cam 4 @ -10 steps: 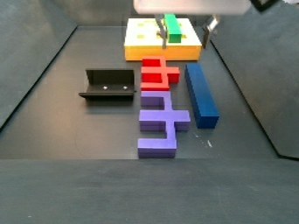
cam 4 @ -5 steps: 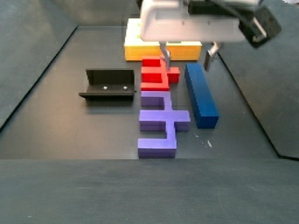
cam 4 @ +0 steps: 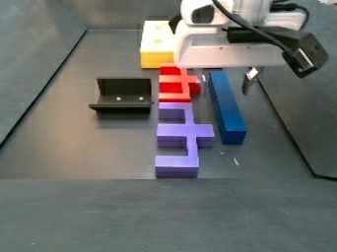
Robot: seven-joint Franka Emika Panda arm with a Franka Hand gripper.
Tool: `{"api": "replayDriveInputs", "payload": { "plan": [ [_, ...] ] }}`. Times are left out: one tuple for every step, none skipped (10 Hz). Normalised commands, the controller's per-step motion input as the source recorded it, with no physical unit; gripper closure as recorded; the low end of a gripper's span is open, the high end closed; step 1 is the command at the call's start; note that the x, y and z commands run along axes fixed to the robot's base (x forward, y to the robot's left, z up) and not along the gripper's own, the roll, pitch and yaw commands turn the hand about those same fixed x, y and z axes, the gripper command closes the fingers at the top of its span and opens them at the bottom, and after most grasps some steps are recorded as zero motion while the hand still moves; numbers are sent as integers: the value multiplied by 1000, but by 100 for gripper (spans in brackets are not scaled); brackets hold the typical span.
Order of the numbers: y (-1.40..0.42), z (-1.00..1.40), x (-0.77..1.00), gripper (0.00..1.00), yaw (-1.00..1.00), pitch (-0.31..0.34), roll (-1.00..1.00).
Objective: Pick up the blue object. Move up. Move to above the board. Insert the blue object.
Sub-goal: Pick up the blue object.
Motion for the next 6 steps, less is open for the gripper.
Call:
{"api": "replayDriveInputs", "payload": {
  "plan": [
    [0,-251,-220,0,-77,-9,20],
    [0,-240,-160,0,-66,-19,7],
    [0,-249,-34,0,-37,-6,0],
    [11,-217,0,0,0,-10,0],
    [0,0,0,0,0,0,0],
    [0,0,0,100,0,0,0]
  ]
}}
